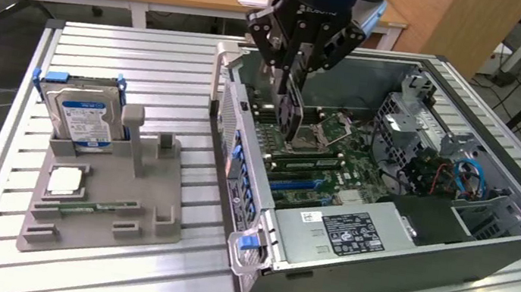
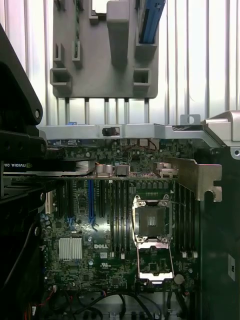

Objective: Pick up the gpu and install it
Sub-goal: 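Pick up the gpu and move the gpu toward the slot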

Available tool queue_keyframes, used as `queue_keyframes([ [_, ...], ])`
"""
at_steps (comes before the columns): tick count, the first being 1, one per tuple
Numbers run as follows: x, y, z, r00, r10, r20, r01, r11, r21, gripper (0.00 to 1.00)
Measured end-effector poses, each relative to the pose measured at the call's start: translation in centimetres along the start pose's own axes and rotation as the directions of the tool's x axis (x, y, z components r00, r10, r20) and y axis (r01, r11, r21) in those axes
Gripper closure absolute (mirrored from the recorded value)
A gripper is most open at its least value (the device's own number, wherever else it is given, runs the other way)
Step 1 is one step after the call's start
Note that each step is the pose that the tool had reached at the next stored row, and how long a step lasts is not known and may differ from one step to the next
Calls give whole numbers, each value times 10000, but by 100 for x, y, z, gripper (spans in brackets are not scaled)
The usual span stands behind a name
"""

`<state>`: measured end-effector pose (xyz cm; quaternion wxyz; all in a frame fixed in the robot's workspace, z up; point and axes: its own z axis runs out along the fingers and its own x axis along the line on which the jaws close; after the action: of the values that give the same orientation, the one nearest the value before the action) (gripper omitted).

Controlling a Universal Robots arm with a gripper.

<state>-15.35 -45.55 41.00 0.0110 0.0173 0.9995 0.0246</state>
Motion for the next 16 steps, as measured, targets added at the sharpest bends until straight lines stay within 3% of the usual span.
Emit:
queue_keyframes([
  [16,-189,6,4,10000,0,0,0,10000,0,74],
])
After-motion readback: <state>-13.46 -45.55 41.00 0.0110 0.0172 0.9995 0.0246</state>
